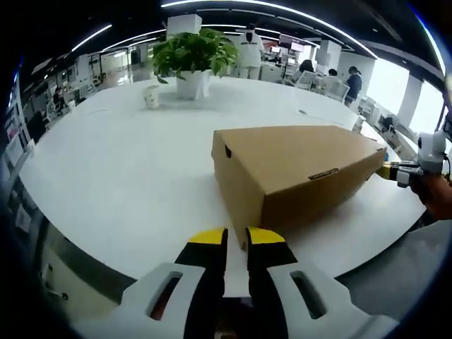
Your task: Operate the shoe box by opening the lid, removing the specified soft item, and placing it in the target area until the item is outside and the box remains undamaged.
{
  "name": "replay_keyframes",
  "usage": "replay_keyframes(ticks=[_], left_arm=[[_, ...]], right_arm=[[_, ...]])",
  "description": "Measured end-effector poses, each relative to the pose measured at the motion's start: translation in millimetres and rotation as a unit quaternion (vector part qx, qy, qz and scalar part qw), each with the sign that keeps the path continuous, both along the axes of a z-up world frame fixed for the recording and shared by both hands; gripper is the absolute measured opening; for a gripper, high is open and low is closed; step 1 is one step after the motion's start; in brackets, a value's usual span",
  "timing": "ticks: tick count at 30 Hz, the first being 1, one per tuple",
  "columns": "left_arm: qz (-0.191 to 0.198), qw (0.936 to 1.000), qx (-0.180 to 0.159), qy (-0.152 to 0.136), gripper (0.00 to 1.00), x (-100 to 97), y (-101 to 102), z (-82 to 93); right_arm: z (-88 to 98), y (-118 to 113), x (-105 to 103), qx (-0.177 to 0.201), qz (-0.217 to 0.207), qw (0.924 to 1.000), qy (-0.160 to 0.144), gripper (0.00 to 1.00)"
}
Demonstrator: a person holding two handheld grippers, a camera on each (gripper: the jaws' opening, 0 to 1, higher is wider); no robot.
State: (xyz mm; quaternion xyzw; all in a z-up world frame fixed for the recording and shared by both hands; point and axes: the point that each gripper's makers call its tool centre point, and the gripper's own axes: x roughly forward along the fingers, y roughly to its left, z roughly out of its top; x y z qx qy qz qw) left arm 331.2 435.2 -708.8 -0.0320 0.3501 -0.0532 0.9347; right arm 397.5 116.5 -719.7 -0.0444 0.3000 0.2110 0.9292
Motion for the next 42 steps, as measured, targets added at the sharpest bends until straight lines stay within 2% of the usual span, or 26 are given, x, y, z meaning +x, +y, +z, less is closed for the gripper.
replay_keyframes(ticks=[26, 42], left_arm=[[-0.009, 0.9999, -0.005, 0.014, 0.09, 0.3, -0.6, -6.9], [-0.013, 0.9998, -0.008, 0.012, 0.1, -2.2, 3.4, -2.6]], right_arm=[[-18.3, -3.0, -2.7, -0.001, 0.001, 0.9997, 0.026, 0.0], [-10.4, -17.8, -6.2, 0.014, -0.012, 0.9995, 0.027, 0.0]])
